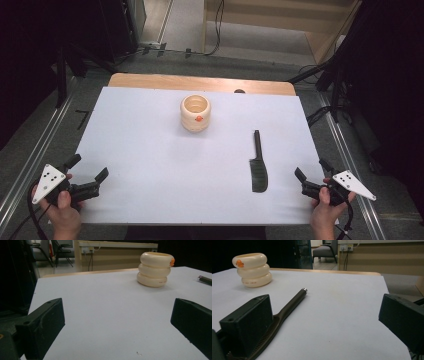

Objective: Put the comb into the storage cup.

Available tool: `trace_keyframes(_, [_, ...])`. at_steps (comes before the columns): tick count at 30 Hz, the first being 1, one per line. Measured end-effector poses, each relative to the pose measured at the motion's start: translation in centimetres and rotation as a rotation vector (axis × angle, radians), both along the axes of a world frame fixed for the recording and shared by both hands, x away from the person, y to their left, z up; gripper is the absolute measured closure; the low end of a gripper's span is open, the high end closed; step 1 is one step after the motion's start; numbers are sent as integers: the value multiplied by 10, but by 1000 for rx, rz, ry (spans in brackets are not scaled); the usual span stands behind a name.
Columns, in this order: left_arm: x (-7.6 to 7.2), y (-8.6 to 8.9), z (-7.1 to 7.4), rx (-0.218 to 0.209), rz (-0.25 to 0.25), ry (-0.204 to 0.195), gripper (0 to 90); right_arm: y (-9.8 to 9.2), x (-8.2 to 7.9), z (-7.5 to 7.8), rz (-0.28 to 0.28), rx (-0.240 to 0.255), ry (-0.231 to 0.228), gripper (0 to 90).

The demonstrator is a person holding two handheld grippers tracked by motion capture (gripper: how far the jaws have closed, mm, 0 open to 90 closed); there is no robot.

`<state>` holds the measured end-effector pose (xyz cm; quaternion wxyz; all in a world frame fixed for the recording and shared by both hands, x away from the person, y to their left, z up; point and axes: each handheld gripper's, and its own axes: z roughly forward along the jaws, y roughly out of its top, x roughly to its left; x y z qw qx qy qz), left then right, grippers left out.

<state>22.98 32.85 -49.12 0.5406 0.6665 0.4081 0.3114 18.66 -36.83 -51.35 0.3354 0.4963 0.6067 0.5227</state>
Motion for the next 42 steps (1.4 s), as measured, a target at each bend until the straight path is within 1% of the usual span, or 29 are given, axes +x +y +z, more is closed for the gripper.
trace_keyframes(2, [0,0,0,0,0,0,0,2,0,1,-5,-4,16,0])
trace_keyframes(3, [1,0,0,0,0,2,0,2,0,1,-3,-8,17,15])
trace_keyframes(5, [1,0,0,1,3,3,0,4,1,3,-12,-25,27,61])
trace_keyframes(6, [1,0,0,0,4,3,0,5,2,4,-8,-24,48,121])
trace_keyframes(7, [1,0,0,0,1,6,0,6,3,4,-7,-34,62,159])
trace_keyframes(8, [1,0,0,1,4,9,0,9,5,6,-10,-43,80,176])
trace_keyframes(9, [1,-1,-1,4,5,9,0,12,6,7,-3,-50,81,192])
trace_keyframes(10, [1,-1,0,8,5,7,0,15,8,10,4,-67,88,198])
trace_keyframes(11, [1,-1,0,10,4,8,0,19,9,14,-8,-89,102,221])
trace_keyframes(12, [1,-2,-1,10,4,7,0,23,11,17,-14,-102,102,275])
trace_keyframes(14, [1,-1,0,10,4,7,0,28,12,24,17,-91,83,409])
trace_keyframes(15, [1,-1,0,9,5,7,0,31,14,27,17,-105,84,454])
trace_keyframes(16, [1,-1,0,9,6,7,0,34,17,30,20,-120,100,507])
trace_keyframes(17, [1,-1,0,7,7,7,0,36,19,32,22,-141,104,561])
trace_keyframes(19, [1,-1,0,8,6,8,0,41,24,36,46,-167,107,680])
trace_keyframes(20, [1,-1,-1,8,7,6,0,42,27,38,65,-167,117,712])
trace_keyframes(22, [1,-1,-1,9,4,6,0,45,33,41,85,-161,129,785])
trace_keyframes(25, [1,-1,-1,11,6,7,0,48,44,44,112,-164,172,878])
trace_keyframes(27, [1,-2,-1,13,5,7,0,48,53,45,131,-139,209,879])
trace_keyframes(30, [1,-3,-1,17,5,6,0,51,68,46,145,-130,263,880])
trace_keyframes(34, [1,-3,-1,21,5,6,0,57,86,47,171,-143,334,880])
trace_keyframes(36, [1,-3,-1,21,4,6,0,60,95,47,177,-141,363,880])
trace_keyframes(42, [1,-3,-1,21,3,6,0,73,119,41,206,-171,434,881])
